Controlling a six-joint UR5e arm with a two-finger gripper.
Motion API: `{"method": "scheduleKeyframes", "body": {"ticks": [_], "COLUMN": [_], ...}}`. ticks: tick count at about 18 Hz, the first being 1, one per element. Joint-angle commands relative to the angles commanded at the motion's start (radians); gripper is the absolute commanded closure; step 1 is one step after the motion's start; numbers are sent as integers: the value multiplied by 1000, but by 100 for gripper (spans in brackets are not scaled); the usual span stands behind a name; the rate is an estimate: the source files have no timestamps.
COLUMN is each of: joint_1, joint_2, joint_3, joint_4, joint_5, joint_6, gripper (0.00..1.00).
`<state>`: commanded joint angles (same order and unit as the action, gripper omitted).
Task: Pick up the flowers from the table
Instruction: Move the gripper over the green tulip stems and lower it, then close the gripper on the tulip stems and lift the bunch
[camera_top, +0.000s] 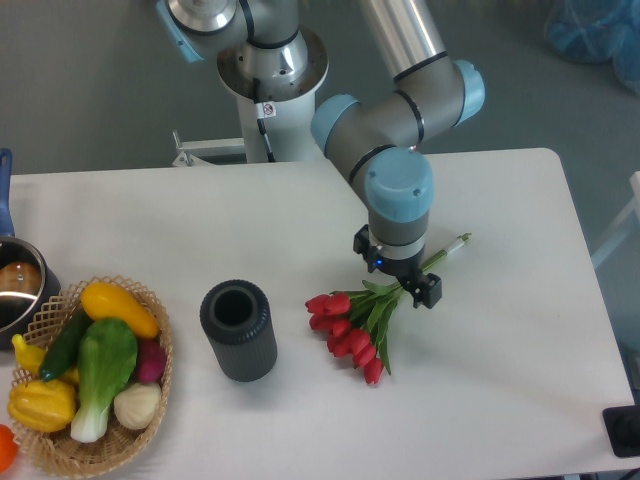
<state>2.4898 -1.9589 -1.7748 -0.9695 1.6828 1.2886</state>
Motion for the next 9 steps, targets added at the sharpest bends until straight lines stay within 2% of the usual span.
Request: {"method": "scheduleKeyframes", "body": {"ticks": [4,9], "joint_1": [-23,-37], "joint_2": [-38,-67], "joint_3": [3,11], "joint_4": [14,14], "joint_5": [-3,-5], "joint_6": [-101,-109], "gripper": [0,0]}}
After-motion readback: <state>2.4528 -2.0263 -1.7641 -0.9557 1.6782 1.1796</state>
